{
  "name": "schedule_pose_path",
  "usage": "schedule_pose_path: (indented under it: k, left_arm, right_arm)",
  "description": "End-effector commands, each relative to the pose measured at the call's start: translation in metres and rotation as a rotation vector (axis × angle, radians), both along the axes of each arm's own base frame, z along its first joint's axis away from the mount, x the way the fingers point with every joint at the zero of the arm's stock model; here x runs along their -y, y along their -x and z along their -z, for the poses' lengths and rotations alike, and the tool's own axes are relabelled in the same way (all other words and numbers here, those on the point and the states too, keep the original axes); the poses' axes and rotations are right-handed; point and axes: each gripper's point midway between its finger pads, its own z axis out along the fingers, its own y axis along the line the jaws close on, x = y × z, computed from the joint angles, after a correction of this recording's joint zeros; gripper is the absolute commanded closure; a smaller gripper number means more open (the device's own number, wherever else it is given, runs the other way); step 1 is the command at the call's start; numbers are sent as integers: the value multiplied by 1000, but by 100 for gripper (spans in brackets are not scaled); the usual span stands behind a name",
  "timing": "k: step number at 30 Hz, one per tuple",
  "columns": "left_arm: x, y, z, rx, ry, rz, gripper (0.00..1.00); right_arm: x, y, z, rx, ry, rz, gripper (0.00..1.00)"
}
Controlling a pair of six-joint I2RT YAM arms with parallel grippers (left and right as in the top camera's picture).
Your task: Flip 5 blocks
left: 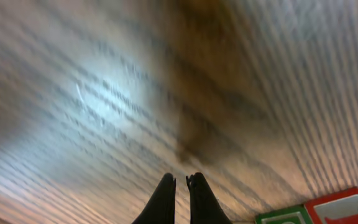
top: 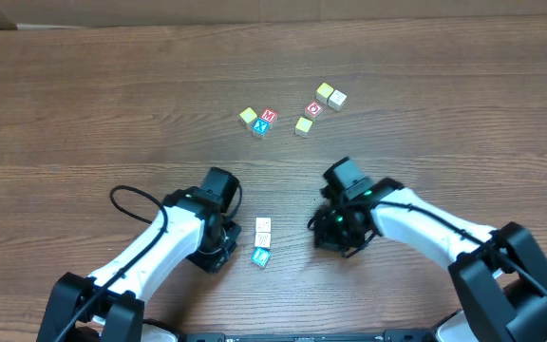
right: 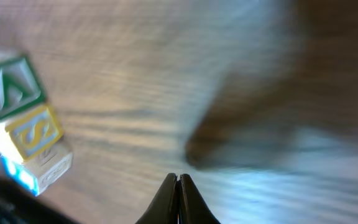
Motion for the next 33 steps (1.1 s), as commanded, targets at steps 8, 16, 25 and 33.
schedule_pose_path:
  k: [8, 16, 25, 33]
  left_arm:
    - [-12, -6, -3, 31, -4, 107, 96]
    - [-12, -6, -3, 32, -5, 107, 96]
    - [-12, -6, -3, 31, -4, 107, 96]
    - [-12, -6, -3, 29, -4, 118, 96]
  right_arm:
    - [-54, 31, -16, -54, -130, -56, 96]
    - [-84, 48, -25, -54, -197, -92, 96]
    - [-85, 46, -22, -43, -172, -63, 96]
    - [-91, 37, -22, -19, -187, -29, 96]
